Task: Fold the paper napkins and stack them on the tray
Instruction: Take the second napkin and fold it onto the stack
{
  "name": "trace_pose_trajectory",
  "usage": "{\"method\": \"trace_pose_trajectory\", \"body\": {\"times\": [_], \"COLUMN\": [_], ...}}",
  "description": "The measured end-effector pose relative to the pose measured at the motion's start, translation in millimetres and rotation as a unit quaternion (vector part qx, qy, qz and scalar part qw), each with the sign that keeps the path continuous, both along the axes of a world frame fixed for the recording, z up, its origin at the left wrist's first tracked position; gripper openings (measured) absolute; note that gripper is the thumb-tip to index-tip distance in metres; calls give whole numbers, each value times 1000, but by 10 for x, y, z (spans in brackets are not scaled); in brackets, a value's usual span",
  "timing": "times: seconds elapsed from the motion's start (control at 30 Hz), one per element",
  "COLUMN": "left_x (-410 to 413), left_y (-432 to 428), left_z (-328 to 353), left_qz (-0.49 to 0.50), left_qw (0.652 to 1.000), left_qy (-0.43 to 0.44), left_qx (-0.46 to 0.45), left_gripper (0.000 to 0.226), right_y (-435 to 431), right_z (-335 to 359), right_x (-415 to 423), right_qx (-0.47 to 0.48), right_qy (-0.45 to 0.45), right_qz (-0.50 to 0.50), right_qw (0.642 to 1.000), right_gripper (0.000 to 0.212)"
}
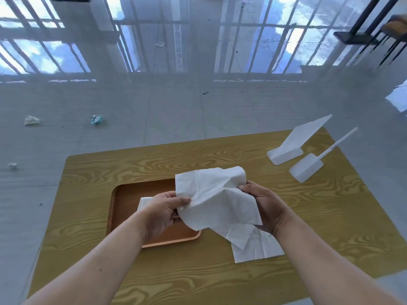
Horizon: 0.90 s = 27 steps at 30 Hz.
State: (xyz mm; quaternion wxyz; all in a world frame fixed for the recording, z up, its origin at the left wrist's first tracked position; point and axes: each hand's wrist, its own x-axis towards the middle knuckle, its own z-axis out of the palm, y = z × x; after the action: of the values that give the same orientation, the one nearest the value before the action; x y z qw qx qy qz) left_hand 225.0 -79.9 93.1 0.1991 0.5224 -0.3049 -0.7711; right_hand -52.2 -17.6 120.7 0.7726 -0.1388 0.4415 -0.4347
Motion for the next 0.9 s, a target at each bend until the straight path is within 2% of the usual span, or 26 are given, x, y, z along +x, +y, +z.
{"method": "trace_pose_trajectory", "body": {"times": [0.07,0.2,0.4,0.5,0.67,0.8,0.9], "left_x": [110,271,441,508,586,604,618], "left_y": [-55,-169,-222,-241,-276,-298,-323], "left_z": [0,73,68,51,14,59,92], "left_qz": [18,12,-39,-6,18,-1,-36], "left_qw": [999,996,996,998,996,984,966], "left_qy": [-18,-41,-23,-16,-32,-116,-179], "left_qx": [-22,-79,-80,-68,-83,-138,-182], "left_gripper": [14,19,27,27,32,50,51], "right_y": [-69,-202,-342,-383,-414,-410,-387], "right_z": [-10,-14,-34,-46,-96,-146,-138], "right_x": [32,196,396,403,380,363,340], "right_qx": [5,19,32,37,13,-31,-68], "right_qy": [36,140,146,148,158,258,349], "right_qz": [11,25,1,-10,2,73,138], "right_qw": [999,990,989,988,987,963,925], "right_gripper": [37,33,29,26,33,40,51]}}
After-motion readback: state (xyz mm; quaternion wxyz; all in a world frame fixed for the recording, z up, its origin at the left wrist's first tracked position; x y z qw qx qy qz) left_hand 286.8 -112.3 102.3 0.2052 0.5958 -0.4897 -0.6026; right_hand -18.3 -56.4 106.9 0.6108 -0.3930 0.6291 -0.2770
